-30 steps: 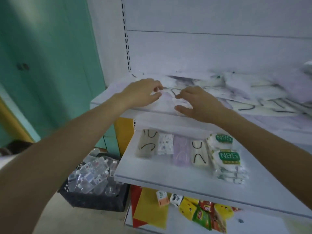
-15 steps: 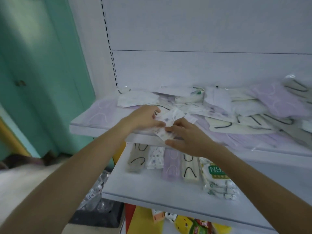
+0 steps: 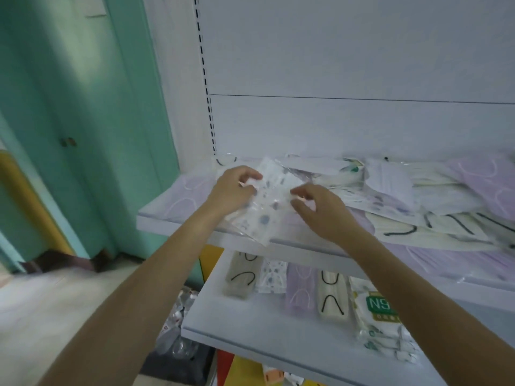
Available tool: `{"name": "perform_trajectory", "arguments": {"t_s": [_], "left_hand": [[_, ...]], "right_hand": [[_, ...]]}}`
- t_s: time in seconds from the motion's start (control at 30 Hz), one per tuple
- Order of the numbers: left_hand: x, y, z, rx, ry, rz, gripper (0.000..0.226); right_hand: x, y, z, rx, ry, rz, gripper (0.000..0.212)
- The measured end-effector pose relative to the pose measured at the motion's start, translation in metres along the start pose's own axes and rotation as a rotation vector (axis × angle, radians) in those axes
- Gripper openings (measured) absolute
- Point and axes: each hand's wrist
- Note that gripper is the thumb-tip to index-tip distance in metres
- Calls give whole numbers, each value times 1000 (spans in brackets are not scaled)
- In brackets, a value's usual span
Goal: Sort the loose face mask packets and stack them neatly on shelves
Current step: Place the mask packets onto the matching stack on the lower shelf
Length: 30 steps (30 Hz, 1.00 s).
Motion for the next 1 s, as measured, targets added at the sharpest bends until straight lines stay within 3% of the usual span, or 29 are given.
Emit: {"name": "perform_trajectory", "arguments": {"t_s": [0.13,0.3,0.37,0.43,0.47,0.5,0.67,0.73,0.83,0.93,1.0], "left_hand": [[41,-24,2,45,334,-99,27],[74,-65,4,177,410,-153,27],[78,-77,6,216,429,-183,30],[80,-83,11,221,474,-245,32],[81,-82,15,214,502,-273,33],[80,-81,19,202,531,-292,33],[55,-68,42,135,627,-320,41],[42,-69,44,117,627,-328,46],[31,-75,45,77,585,-322,46],[30,-76,45,5,526,-416,34],[29,-74,43,-12,420,-502,36]], "right_hand": [[-16,-15,62,-112,-23,-13,44],[-50,-23,126,-232,-267,-101,72],[-58,-18,136,-277,-294,-228,66],[-58,-11,141,-271,-201,-242,38],[-56,-9,141,-261,-142,-186,19],[-54,-7,139,-250,-85,-105,16],[-40,-2,133,-237,377,244,29],[-33,0,136,-251,483,457,29],[-30,0,136,-263,480,813,33],[-31,-4,134,-168,326,1112,27],[-34,-7,135,-113,197,1168,19]]}}
Point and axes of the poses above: each hand's wrist, its own z-axis towards the middle knuckle, its own x-axis out of the back of the hand, y = z × x, and after that the axes turned 8 degrees about -y, right-handed
